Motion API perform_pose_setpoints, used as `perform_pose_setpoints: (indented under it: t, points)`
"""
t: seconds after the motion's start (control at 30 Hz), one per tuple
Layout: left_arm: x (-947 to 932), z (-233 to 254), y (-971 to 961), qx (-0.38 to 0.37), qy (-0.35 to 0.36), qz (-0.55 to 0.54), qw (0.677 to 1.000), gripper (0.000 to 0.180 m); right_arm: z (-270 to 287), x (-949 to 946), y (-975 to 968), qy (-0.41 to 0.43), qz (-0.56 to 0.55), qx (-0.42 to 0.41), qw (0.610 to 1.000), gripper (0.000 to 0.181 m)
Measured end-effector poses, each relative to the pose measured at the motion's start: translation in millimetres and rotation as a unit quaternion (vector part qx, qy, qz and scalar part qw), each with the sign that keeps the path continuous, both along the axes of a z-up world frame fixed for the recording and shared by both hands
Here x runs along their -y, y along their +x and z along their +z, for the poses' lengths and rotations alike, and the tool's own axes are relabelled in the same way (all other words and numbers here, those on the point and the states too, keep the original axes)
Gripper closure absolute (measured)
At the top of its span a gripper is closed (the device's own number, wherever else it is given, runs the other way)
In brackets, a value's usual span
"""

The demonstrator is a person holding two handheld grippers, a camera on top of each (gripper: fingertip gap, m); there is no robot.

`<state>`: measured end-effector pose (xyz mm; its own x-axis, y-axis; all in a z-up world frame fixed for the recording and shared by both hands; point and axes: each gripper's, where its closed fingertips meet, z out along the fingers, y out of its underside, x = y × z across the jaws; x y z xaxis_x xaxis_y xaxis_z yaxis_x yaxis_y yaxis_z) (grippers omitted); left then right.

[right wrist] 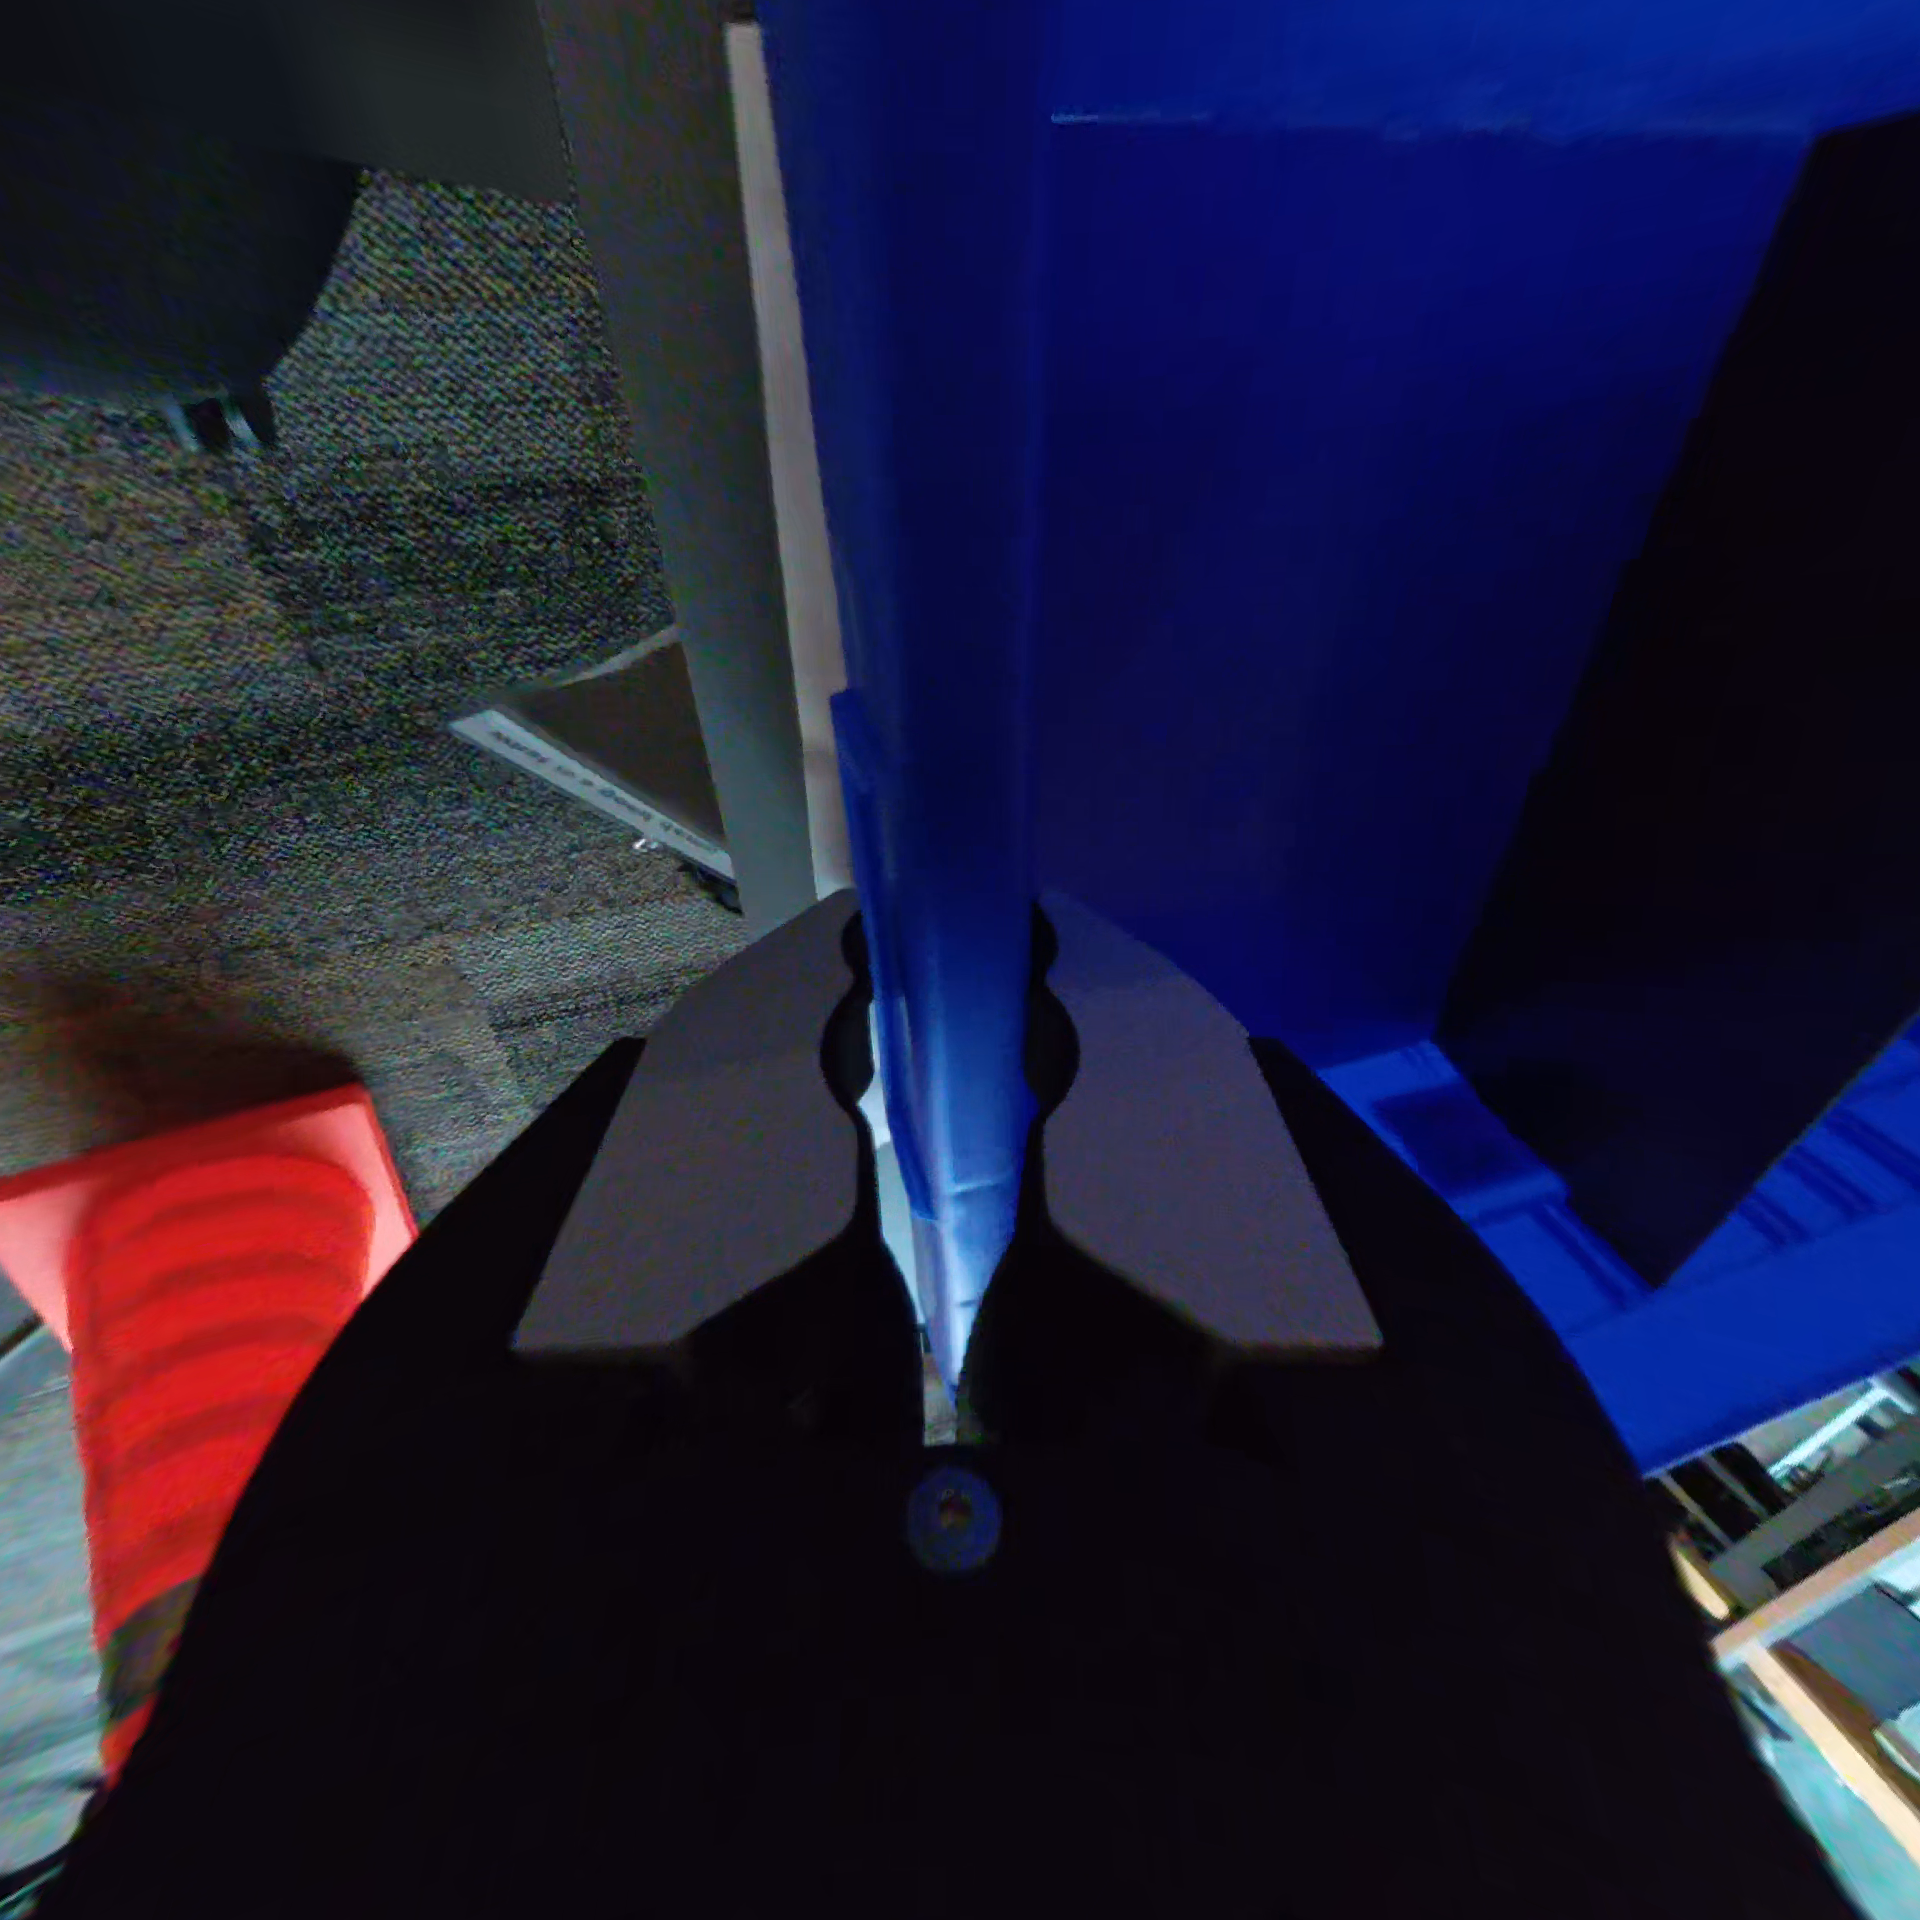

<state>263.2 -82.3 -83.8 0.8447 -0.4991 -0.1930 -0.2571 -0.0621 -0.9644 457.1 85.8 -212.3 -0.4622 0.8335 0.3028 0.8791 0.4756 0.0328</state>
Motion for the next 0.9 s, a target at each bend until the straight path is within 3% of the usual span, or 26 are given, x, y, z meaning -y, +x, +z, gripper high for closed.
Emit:
perform_pose_setpoints:
  t: [0.1, 0.13, 0.17, 0.33, 0.4, 0.5, 0.6, 0.8, 0.9]
  points:
    - [-4, 1, 3, -0.007, -0.001, 0.002, 1.000, 0.103, 2, -4, 4, -0.002, -0.013, -0.001, 1.000, 0.154]
    - [-6, 3, 2, -0.007, 0.003, 0.005, 1.000, 0.102, 4, 0, 2, -0.019, -0.027, -0.017, 0.999, 0.143]
    - [-7, 5, 0, -0.006, 0.008, 0.009, 1.000, 0.103, 10, 4, -3, -0.036, -0.047, -0.039, 0.997, 0.126]
    - [-10, 9, -22, -0.014, -0.001, 0.075, 0.997, 0.095, 74, 6, -38, -0.041, -0.089, -0.183, 0.978, 0.117]
    - [-7, 16, -39, -0.014, 0.008, 0.109, 0.994, 0.089, 110, 4, -70, -0.039, -0.110, -0.277, 0.954, 0.095]
    - [-3, 22, -52, -0.002, 0.037, 0.129, 0.991, 0.086, 158, 6, -131, -0.044, -0.123, -0.422, 0.897, 0.078]
    - [-4, 27, -67, 0.018, 0.060, 0.130, 0.990, 0.086, 186, 16, -190, -0.044, -0.108, -0.511, 0.851, 0.061]
    - [-22, 42, -106, 0.098, 0.140, 0.099, 0.980, 0.094, 229, 31, -285, -0.080, -0.075, -0.612, 0.783, 0.068]
    - [-40, 56, -128, 0.108, 0.110, 0.099, 0.983, 0.092, 271, 22, -322, -0.112, -0.047, -0.639, 0.760, 0.074]
